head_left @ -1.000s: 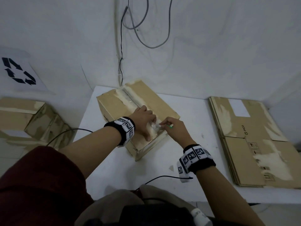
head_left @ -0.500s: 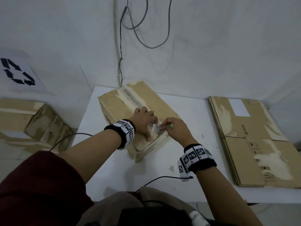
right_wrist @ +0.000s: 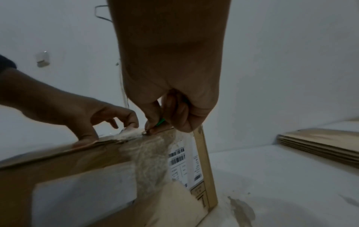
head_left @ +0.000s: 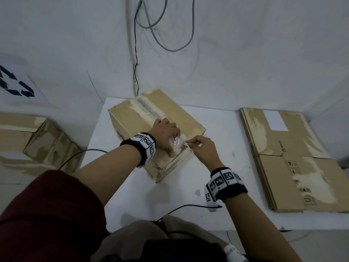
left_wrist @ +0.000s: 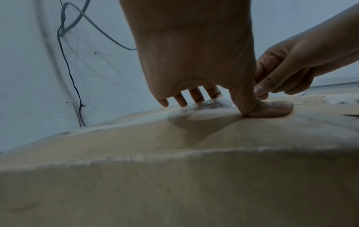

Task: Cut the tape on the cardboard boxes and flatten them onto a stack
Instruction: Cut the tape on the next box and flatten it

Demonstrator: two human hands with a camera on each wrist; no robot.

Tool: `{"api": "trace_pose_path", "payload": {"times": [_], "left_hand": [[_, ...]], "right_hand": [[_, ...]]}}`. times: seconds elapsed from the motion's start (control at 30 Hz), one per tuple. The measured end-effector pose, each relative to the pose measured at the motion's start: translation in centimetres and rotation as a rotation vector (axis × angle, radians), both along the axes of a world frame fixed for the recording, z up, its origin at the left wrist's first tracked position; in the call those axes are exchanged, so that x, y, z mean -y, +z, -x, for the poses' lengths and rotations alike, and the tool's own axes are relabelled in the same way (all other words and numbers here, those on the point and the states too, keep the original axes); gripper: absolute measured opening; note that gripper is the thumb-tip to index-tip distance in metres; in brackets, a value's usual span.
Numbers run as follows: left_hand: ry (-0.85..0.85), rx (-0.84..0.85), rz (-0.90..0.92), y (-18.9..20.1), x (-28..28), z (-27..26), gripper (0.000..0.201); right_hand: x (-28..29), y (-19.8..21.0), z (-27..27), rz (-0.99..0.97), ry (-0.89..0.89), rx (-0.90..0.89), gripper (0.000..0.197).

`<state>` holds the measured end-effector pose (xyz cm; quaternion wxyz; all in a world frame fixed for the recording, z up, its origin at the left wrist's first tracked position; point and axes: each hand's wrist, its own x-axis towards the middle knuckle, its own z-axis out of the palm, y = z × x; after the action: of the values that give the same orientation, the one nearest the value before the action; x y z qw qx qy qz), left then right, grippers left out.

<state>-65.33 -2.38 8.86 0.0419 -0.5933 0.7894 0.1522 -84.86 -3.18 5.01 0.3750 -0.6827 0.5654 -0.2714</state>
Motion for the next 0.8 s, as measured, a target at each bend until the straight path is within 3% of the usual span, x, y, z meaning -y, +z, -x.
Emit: {"api": "trace_pose_path", "payload": {"times": [0.17,0.37,0.53,0.8], "left_hand": [[0.038,-0.079,-0.069,-0.5,0.2,0.4,0.072],[0.074,-0.11,-0.017,-1.4,0.0,0.7,0.069],[0.11,-0.168,0.0,-2.1,-0.2,0.5,0.07],[0.128,-0.241,0.026,-2.0,0.0,0.5,0.069]], "right_hand": [[-1.0,-1.3,-0.6,-0.006,-0.084,0.052,0.009],[-0.9,-1.0,0.2,-0.043,-0.064,0.055,0.006],[-2.4,-1.5,-0.7,0.006,-0.142,0.142,0.004],[-4.6,-2.6,-1.4,0.004,-0.109,0.235,0.005]]}}
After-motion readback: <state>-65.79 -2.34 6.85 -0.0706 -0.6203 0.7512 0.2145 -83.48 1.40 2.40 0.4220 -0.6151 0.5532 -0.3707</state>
